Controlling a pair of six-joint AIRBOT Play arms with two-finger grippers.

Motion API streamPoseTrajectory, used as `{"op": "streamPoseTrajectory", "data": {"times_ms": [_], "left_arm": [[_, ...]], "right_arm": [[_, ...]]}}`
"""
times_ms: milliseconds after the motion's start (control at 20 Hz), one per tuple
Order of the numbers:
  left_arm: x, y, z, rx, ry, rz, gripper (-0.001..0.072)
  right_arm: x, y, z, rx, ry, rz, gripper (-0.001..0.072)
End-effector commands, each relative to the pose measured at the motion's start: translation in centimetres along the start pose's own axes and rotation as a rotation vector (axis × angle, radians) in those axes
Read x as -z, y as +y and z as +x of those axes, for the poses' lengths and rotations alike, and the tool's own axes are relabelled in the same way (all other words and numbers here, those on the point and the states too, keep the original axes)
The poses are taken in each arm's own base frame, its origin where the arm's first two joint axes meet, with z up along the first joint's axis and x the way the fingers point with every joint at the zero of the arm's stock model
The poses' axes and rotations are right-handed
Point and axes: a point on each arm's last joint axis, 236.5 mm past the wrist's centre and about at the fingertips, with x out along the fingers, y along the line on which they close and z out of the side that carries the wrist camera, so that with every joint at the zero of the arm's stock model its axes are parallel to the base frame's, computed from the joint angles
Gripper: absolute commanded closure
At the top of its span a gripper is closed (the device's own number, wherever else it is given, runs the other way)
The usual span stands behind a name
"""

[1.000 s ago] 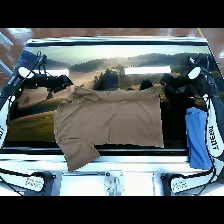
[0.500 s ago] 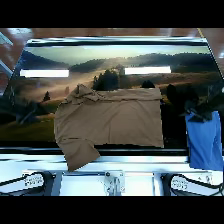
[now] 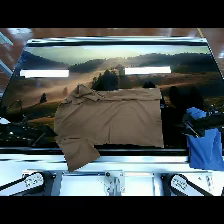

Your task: Fold the shirts.

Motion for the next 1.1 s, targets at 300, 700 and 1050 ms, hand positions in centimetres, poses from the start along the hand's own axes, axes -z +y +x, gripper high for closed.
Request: {"op": "streamPoseTrajectory", "data": {"times_ms": [300,700,1050], "left_arm": [[0.3,-1.6,4.3,0.053,0.082,-0.033,0.0545],[-0.7,-3.7,1.4,0.072,0.016,0.074,0.0669],[-1.7,-5.4,-0.7,0.080,-0.063,0.127,0.0669]], "right_arm": [[1.4,-1.1,0.8,0.031,0.038,0.016,0.0111],[6.5,-2.4,7.1,0.102,0.171,-0.041,0.0038],[7.4,1.9,11.4,0.054,0.218,-0.094,0.0302]]}}
